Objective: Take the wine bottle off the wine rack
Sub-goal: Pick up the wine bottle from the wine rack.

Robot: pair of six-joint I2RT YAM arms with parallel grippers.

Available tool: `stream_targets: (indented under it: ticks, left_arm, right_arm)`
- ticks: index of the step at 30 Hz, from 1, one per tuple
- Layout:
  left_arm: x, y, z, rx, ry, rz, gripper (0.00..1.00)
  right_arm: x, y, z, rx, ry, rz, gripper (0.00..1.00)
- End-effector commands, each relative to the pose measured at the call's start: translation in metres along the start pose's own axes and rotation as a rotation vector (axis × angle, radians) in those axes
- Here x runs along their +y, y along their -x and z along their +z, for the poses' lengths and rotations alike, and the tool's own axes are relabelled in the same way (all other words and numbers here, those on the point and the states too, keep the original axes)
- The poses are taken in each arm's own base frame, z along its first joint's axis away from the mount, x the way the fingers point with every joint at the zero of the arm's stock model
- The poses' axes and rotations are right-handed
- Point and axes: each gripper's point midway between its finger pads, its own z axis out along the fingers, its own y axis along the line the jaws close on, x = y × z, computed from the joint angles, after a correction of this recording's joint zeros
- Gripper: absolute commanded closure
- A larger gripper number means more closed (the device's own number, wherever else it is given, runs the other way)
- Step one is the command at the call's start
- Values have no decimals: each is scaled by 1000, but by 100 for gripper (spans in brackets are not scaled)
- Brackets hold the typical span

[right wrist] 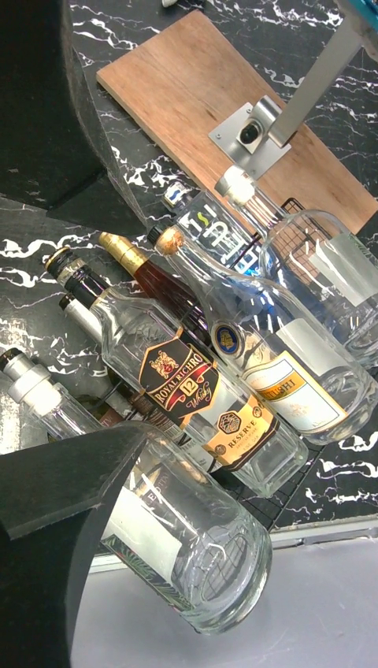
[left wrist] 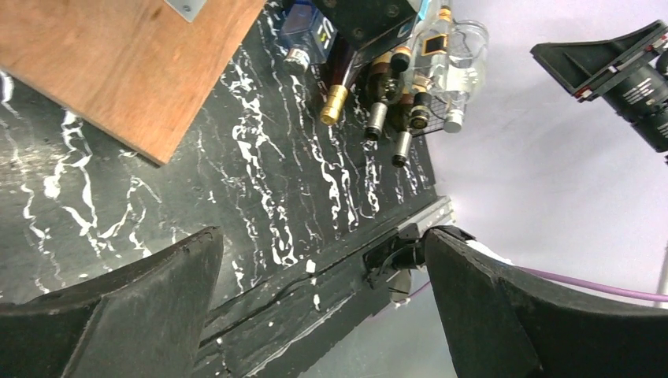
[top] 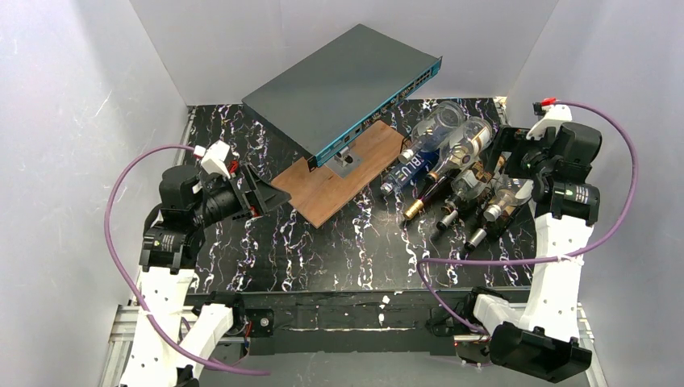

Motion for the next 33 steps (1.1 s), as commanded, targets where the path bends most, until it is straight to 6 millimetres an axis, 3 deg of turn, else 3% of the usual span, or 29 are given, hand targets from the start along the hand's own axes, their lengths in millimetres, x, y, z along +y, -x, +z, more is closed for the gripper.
stream_targets:
  ticks: [1, 7, 12, 22, 26, 29, 33]
  left_arm:
    - [7, 1, -13, -12, 88, 52, 1]
    - [5, 0, -15, 1, 89, 67, 1]
    - [-6, 0, -13, 15, 32, 82, 1]
    - [13, -2, -8, 2, 103, 65, 1]
    - [17, -4, -6, 10, 102, 54, 1]
    - [14, -7, -3, 16, 71, 46, 1]
    - [13, -10, -1, 21, 50, 45, 1]
  right_arm:
    - [3, 14, -1, -26, 17, -2, 0]
    - [-1, 9, 1, -7, 4, -2, 0]
    - [3, -4, -2, 41, 58, -116, 0]
    - [10, -46, -8, 170, 189, -312, 0]
    - [29, -60, -12, 202, 332, -341, 0]
    - [34, -61, -11, 206, 356, -304, 0]
    - [18, -58, 1, 224, 233, -175, 0]
